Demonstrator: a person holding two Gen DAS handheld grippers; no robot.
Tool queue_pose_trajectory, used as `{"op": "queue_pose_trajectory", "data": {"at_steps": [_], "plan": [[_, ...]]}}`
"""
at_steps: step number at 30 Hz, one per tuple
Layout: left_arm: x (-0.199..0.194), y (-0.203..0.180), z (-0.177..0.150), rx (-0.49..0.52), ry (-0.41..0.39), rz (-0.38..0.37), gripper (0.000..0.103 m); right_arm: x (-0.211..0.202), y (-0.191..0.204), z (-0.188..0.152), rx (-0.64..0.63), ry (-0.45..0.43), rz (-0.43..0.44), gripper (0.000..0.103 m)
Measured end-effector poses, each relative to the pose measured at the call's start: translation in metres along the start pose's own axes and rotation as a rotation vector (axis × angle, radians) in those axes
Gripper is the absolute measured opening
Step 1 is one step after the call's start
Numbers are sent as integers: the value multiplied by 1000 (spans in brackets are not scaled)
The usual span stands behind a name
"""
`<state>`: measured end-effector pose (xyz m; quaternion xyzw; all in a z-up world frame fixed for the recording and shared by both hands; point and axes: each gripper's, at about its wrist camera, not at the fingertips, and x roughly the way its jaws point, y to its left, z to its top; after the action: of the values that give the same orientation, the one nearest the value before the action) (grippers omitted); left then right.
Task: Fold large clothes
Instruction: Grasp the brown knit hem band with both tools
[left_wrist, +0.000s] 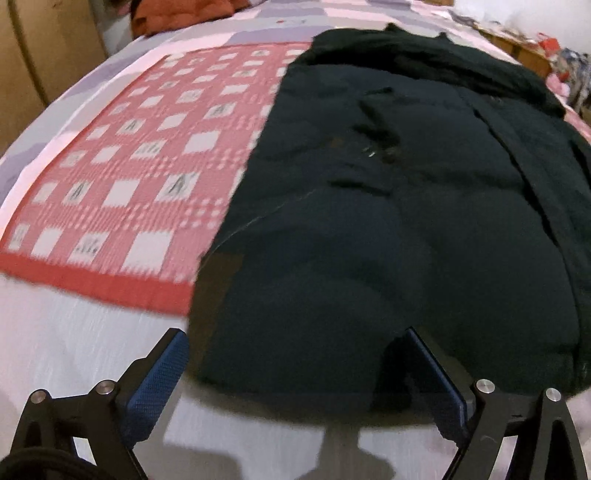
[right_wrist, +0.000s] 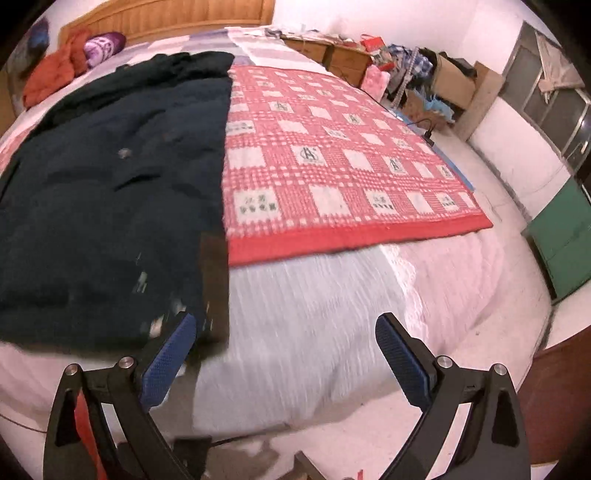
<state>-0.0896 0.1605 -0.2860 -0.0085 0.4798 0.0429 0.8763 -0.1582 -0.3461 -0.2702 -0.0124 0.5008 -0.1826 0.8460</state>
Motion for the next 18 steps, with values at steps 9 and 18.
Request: {"op": "queue_pose_trajectory", "data": {"at_steps": [9, 18], "plan": [[3, 32, -34, -33, 65, 101, 97, 7, 9, -29, 13, 62, 28, 99], [32, 51, 0, -88, 7, 170, 97, 8, 16, -27, -10, 45, 18, 99]]}}
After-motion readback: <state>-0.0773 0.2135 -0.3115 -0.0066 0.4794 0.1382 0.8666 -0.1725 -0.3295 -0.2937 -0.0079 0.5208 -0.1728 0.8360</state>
